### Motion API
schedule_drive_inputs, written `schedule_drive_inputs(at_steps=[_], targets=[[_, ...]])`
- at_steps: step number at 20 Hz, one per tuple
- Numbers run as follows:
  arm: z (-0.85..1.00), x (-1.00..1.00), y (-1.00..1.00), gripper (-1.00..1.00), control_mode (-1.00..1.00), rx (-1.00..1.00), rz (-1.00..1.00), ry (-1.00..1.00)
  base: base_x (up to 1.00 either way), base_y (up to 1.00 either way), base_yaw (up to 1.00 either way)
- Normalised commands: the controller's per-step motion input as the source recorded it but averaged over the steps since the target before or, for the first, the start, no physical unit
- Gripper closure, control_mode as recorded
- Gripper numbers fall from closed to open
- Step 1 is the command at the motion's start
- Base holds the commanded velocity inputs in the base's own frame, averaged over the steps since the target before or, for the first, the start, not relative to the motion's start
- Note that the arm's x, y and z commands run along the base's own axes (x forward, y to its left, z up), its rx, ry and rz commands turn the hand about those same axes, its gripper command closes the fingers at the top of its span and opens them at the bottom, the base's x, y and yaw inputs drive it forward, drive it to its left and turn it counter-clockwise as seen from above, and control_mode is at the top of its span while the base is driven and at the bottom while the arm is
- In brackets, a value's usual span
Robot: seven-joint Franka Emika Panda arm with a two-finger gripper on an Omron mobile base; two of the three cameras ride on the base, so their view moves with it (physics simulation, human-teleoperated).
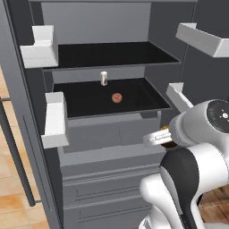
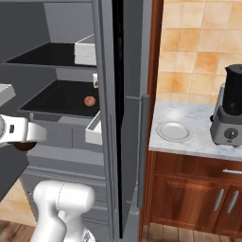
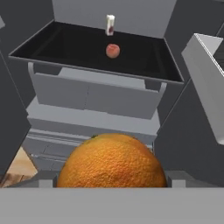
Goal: Pick the peach and orange from the fridge and place them on the plate next to the blender to make a fruit smoothie.
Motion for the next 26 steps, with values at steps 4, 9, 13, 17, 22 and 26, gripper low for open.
schedule_drive_inputs(at_steps=[4,9,13,17,22,26], targets=[[0.0,0.0,0.0,1.0,1.0,0.0,0.0,0.0,-0.47,-0.17,0.06],[0.0,0.0,0.0,1.0,1.0,0.0,0.0,0.0,-0.45,-0.03,0.2],[0.0,0.0,0.0,1.0,1.0,0.0,0.0,0.0,-0.57,-0.33,0.04],[0.0,0.0,0.0,1.0,1.0,0.0,0.0,0.0,-0.5,-0.77,-0.16],[0.0,0.0,0.0,1.0,1.0,0.0,0.0,0.0,-0.35,-0.9,-0.35],[0.0,0.0,0.0,1.0,1.0,0.0,0.0,0.0,-0.06,-1.0,-0.41]])
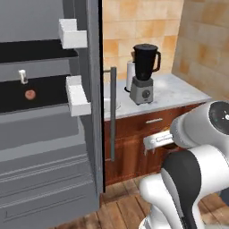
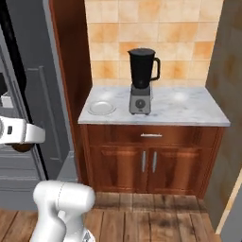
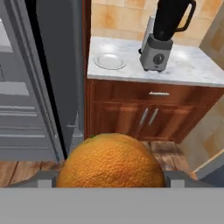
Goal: Pick the peach and orange from the fridge and place them on the plate next to the blender to make a fruit smoothie.
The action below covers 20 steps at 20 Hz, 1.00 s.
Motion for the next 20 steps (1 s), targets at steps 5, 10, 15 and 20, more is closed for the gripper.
schedule_drive_inputs(at_steps=[5,10,15,20], targets=[[0.0,0.0,0.0,1.0,1.0,0.0,0.0,0.0,0.45,-1.0,-0.3],[0.0,0.0,0.0,1.0,1.0,0.0,0.0,0.0,0.99,-0.41,0.03],[0.0,0.0,0.0,1.0,1.0,0.0,0.0,0.0,0.75,-0.02,0.24],[0.0,0.0,0.0,1.0,1.0,0.0,0.0,0.0,0.44,0.0,0.19]])
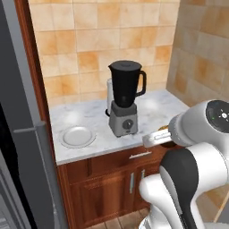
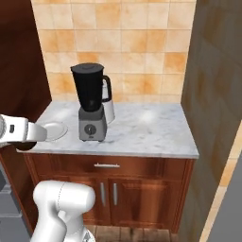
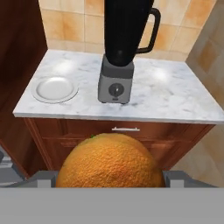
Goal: Pick the peach and orange from the fridge and place them on the plate next to the blender to make a fruit smoothie.
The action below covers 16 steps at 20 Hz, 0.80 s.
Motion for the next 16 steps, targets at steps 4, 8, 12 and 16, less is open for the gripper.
schedule_drive_inputs(at_steps=[4,8,12,16], targets=[[0.0,0.0,0.0,1.0,1.0,0.0,0.0,0.0,0.48,0.0,0.18],[0.0,0.0,0.0,1.0,1.0,0.0,0.0,0.0,0.47,0.0,0.21],[0.0,0.0,0.0,1.0,1.0,0.0,0.0,0.0,0.49,0.01,0.18],[0.0,0.0,0.0,1.0,1.0,0.0,0.0,0.0,0.49,0.18,0.11]])
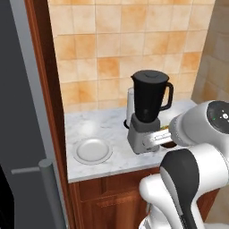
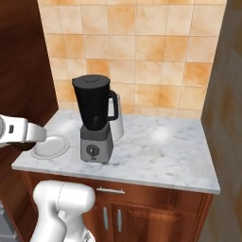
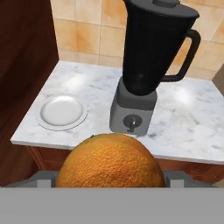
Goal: Pick the peach and orange from the fridge and place them on the plate next to the blender to make a fruit smoothie.
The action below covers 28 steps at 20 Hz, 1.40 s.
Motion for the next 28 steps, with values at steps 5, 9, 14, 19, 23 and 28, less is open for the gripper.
schedule_drive_inputs(at_steps=[5,9,14,19,23,28], targets=[[0.0,0.0,0.0,1.0,1.0,0.0,0.0,0.0,0.28,0.46,0.11],[-0.33,0.29,0.49,1.0,-1.0,0.01,0.09,0.29,0.0,0.0,0.0],[-0.44,0.65,0.43,1.0,-1.0,0.0,0.03,0.39,0.0,0.0,0.0],[-0.46,0.85,0.32,1.0,-1.0,0.0,0.0,0.29,0.0,0.0,0.0],[-0.78,0.73,0.24,1.0,-1.0,0.0,0.0,0.05,0.0,0.0,0.0],[-0.51,0.85,0.22,1.0,-1.0,0.0,0.0,-0.01,0.0,0.0,0.0]])
